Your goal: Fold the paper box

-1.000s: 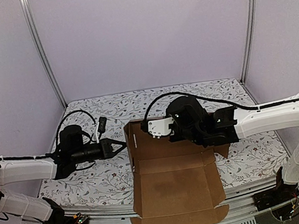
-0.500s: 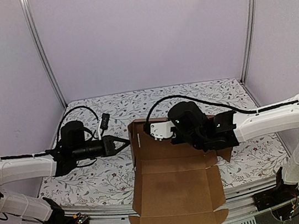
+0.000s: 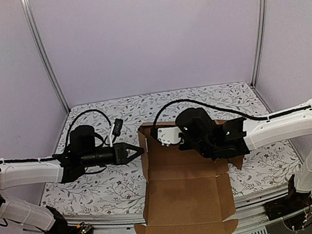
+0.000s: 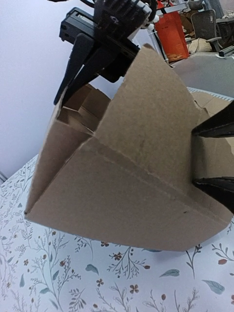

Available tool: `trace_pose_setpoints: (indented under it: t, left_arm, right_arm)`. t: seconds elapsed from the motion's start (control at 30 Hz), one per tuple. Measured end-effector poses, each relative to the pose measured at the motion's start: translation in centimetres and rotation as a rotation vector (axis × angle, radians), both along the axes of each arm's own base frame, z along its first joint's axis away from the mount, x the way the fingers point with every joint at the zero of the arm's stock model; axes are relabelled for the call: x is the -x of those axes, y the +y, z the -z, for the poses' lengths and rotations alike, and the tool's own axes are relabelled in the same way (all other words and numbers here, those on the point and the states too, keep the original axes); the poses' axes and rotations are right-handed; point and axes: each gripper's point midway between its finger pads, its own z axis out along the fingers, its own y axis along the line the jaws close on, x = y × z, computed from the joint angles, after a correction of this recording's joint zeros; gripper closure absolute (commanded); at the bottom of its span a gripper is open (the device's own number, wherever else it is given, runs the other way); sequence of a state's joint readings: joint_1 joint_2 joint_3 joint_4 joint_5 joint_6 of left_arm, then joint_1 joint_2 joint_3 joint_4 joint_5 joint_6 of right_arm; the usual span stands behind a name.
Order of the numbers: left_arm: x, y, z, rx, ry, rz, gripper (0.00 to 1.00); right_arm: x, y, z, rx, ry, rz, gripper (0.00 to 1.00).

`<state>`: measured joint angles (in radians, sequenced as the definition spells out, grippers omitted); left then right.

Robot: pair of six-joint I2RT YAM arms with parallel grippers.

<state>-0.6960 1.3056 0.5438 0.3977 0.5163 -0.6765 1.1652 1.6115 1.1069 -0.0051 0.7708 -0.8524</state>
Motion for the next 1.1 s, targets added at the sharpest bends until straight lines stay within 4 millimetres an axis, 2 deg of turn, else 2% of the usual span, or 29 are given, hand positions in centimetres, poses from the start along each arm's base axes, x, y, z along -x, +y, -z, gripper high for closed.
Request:
trace_pose_setpoints:
  t: [0.27, 0.53, 0.77, 1.1]
  left_arm:
    - [0.1, -0.6, 1.2, -0.037, 0.000, 0.021, 0.58]
    - [-0.8, -0.9, 1.8, -0.091, -0.028, 0.016, 0.45]
    - [-1.5, -1.1, 1.8, -0.129, -0.063, 0.013, 0.39]
    - [-2.4, -1.6, 2.8, -0.188, -0.087, 0.004, 0.35]
  right_arm:
    - [-0.1, -0.3, 0.3, 0.001, -0.002, 0.015, 1.00]
    - [0.0, -0.7, 0.1, -0.008, -0.003, 0.024, 1.00]
    - [0.0, -0.8, -0.1, -0.024, -0.002, 0.029, 1.00]
    - [0.1, -1.0, 0.2, -0.022, 0.009, 0.041, 1.00]
